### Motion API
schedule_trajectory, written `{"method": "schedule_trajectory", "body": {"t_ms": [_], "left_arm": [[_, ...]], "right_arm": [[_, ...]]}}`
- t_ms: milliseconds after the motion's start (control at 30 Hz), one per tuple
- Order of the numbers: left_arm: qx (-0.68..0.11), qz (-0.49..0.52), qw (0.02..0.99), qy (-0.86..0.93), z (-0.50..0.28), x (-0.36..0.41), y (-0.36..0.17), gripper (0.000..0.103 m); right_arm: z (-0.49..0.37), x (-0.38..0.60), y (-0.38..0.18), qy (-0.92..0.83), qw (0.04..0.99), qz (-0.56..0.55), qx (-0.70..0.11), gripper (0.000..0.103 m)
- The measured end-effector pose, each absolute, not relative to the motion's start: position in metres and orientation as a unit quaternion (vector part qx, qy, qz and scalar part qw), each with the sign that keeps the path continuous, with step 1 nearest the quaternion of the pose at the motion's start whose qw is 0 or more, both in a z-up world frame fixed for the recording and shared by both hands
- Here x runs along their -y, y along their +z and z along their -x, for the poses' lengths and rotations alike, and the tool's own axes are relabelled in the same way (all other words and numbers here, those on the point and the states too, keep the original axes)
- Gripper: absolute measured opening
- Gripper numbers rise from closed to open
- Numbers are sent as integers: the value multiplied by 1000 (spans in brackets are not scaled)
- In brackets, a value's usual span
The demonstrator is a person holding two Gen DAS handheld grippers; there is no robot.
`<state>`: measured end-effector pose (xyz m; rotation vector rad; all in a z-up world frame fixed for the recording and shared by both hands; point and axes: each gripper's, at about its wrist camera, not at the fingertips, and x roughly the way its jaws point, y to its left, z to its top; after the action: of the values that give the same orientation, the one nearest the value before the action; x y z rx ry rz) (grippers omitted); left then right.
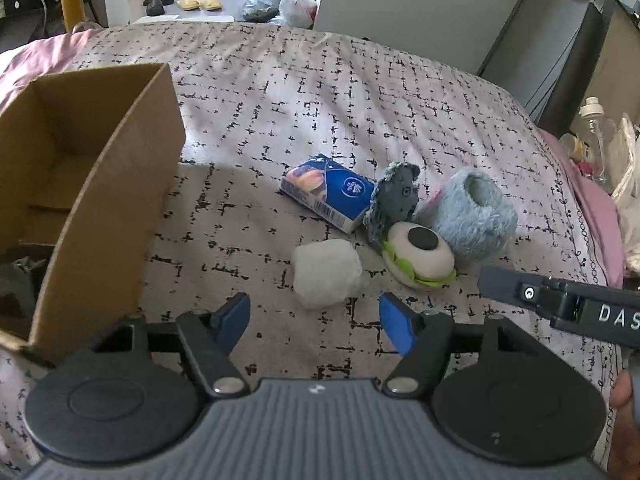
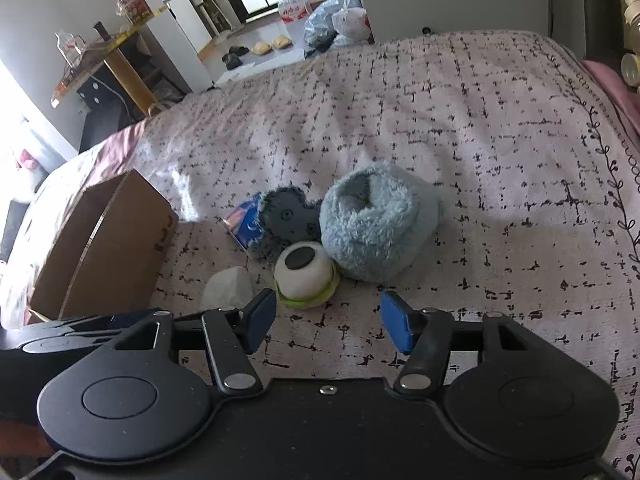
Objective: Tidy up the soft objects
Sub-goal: 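Grasp the white fluffy ball with left tool while right tool returns to the pile, then grasp the green-and-white eyeball plush with right tool, then carry both plushes over the box and open left tool to drop the white ball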
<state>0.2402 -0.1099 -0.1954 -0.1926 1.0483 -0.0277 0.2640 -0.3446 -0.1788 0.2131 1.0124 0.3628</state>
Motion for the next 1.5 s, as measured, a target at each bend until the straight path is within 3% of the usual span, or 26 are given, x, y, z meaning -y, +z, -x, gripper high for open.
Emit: {"method": "schedule_trajectory", "body": {"t_ms": [300,433,800,1000,1500], "left_arm": [[-499,96,861,-30,-259,113,-213,70],[-512,111,851,-39,-271,108,-219,44],[-547,108,829,-40,-292,97,-211,43],[-548,103,829,-42,-289,97,-204,43],[-497,85,863,-37,-250,92,-163,43]], "right_arm": [[-276,335,-195,181,841,-86,-502,53],[-280,326,-200,193,839,-74,-503,53],[-294,296,-214,220,833,-20,-507,53],[-291,289,-215,227,840,17,-492,38],[-264,307,-175,222,871,0,-438,37]]}}
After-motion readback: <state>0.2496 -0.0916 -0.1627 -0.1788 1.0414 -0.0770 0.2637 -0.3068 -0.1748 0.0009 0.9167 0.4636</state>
